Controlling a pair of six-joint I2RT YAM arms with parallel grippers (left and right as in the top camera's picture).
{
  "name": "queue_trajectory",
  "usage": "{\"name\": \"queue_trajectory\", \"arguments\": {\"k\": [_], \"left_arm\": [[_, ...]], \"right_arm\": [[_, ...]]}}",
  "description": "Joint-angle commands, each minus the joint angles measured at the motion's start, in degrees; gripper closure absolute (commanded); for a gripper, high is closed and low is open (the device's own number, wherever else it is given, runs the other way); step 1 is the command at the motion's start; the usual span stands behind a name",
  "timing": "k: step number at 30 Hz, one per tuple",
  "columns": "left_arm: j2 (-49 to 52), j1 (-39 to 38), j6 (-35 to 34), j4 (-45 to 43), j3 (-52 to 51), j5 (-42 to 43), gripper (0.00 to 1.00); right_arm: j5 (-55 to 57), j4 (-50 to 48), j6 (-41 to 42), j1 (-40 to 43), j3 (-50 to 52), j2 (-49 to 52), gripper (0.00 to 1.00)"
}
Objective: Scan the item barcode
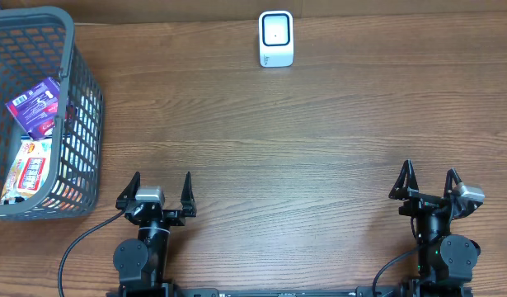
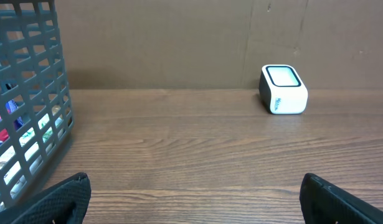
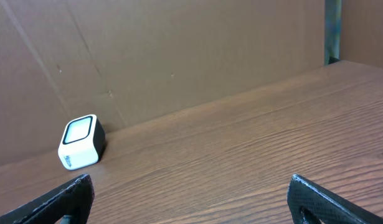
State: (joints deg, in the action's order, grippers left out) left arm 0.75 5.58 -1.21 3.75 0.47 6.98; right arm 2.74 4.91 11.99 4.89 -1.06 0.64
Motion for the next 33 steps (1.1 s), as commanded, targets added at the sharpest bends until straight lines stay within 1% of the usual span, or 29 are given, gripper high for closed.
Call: {"name": "queue_trajectory", "arguments": {"k": [1, 17, 21, 23, 26, 29, 33], "left_arm": [[-0.5, -0.4, -0.5, 0.3, -0.1, -0.8, 0.0], [-0.5, -0.4, -0.5, -0.3, -0.1, -1.2, 0.0], [-0.5, -0.4, -0.5, 0.1, 0.4, -0.5, 0.0], [0.0, -0.4, -0.5, 3.5, 4.0, -0.5, 0.0], [2.2, -0.3, -0.5, 6.8, 10.0, -1.5, 0.0], [7.3, -0.3, -0.5, 8.7, 17.0, -3.3, 0.0], [17.5, -0.3, -0.5, 12.9, 26.8, -3.4, 0.0]], "right_arm": [[-0.5, -0.3, -0.3, 0.2, 0.6, 0.2, 0.0], [-1.2, -0.2, -0.1, 0.2, 0.6, 0.2, 0.0], [-7.0, -0.3, 1.5, 0.2, 0.5, 0.2, 0.0], [-10.1, 0.9, 1.6, 0.2, -0.3, 0.2, 0.0], [-10.3, 4.4, 1.7, 0.2, -2.2, 0.2, 0.0], [-10.3, 6.9, 2.2, 0.2, -4.4, 0.2, 0.0], [-9.9, 9.1, 6.3, 0.2, -8.2, 1.9, 0.0]]}}
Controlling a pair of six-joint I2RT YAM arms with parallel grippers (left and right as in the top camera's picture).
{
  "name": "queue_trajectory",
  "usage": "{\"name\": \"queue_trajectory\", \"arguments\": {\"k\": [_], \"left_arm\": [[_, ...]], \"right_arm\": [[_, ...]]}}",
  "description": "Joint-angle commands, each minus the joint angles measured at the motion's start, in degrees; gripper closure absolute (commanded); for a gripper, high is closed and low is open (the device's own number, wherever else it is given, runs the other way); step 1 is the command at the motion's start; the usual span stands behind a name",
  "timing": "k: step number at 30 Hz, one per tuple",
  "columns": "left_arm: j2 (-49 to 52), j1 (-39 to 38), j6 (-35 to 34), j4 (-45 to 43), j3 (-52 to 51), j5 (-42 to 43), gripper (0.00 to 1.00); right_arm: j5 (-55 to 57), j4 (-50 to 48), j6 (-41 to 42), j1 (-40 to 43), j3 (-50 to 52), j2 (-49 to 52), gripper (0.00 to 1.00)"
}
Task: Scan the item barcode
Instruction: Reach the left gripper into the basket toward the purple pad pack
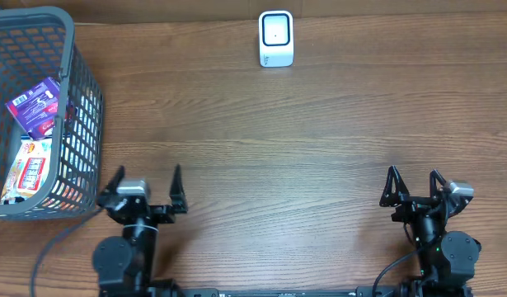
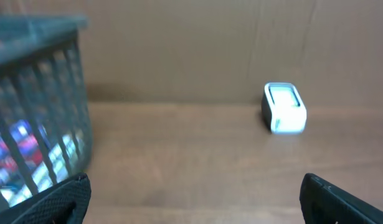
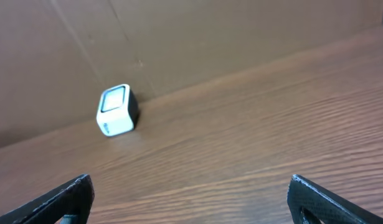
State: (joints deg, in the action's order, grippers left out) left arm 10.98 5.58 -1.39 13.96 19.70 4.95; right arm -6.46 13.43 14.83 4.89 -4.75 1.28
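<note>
A white barcode scanner [image 1: 276, 38] stands at the far middle of the wooden table, also visible in the left wrist view [image 2: 284, 108] and right wrist view [image 3: 117, 110]. A grey mesh basket [image 1: 82, 99] at the far left holds packaged items: a purple packet [image 1: 37, 103] and a red-and-white packet [image 1: 27, 169]. My left gripper [image 1: 146, 185] is open and empty near the front left, close to the basket's near corner. My right gripper [image 1: 414, 183] is open and empty at the front right.
The basket's wall [image 2: 38, 124] fills the left side of the left wrist view. A brown cardboard wall [image 3: 191, 37] runs behind the table's far edge.
Both arms have shifted a little to the left. The left gripper now sits nearer the basket. Both grippers remain open and empty.
</note>
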Motion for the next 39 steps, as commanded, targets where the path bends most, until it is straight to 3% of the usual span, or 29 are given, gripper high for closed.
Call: {"name": "queue_trajectory", "arguments": {"k": [1, 6, 7, 10, 11, 14, 18, 21, 27, 31, 39], "left_arm": [[10.8, -0.4, -0.4, 4.2, 10.7, -1.3, 0.0], [29.7, -0.4, 0.7, 15.7, 30.9, -0.5, 0.0], [36.9, -0.4, 3.4, 21.9, 40.0, 2.8, 0.0], [44.6, -0.4, 4.9, 31.5, 49.8, 4.1, 0.0], [49.0, -0.3, 7.9, 35.0, 54.0, 3.8, 0.0], [54.6, 0.9, 6.1, 39.0, 60.9, 3.4, 0.0], [62.5, 5.5, 3.5, 47.4, 76.5, 4.9, 0.0], [68.1, 9.6, 3.5, 54.4, 90.3, 5.2, 0.01], [75.9, 21.4, 1.9, 62.8, 109.3, 5.1, 0.0], [78.8, 30.7, 0.5, 63.4, 110.6, 5.6, 0.0], [88.3, 39.2, -7.3, 60.3, 110.6, 5.6, 0.0]], "right_arm": [[-0.7, 1.1, 4.4, 0.2, -5.6, 2.2, 0.0], [-0.8, 3.3, 5.2, 0.2, -13.4, 11.1, 0.0], [-1.1, 4.7, 5.1, 0.1, -18.0, 16.8, 0.0], [-2.1, 8.5, 5.1, -0.9, -27.5, 28.0, 0.01], [-2.0, 13.1, 5.1, -2.6, -35.3, 36.2, 0.0], [-2.0, 22.8, 4.6, -7.3, -48.7, 50.0, 0.0], [-2.1, 35.4, 4.7, -14.7, -65.5, 66.6, 0.01], [-4.4, 39.6, 4.8, -18.8, -74.2, 76.2, 0.0], [-13.0, 37.6, 4.7, -22.1, -76.7, 86.6, 0.0], [-13.6, 38.3, 4.9, -23.8, -76.7, 88.2, 0.0], [-13.6, 39.5, 2.7, -27.3, -76.7, 88.1, 0.0]]}}
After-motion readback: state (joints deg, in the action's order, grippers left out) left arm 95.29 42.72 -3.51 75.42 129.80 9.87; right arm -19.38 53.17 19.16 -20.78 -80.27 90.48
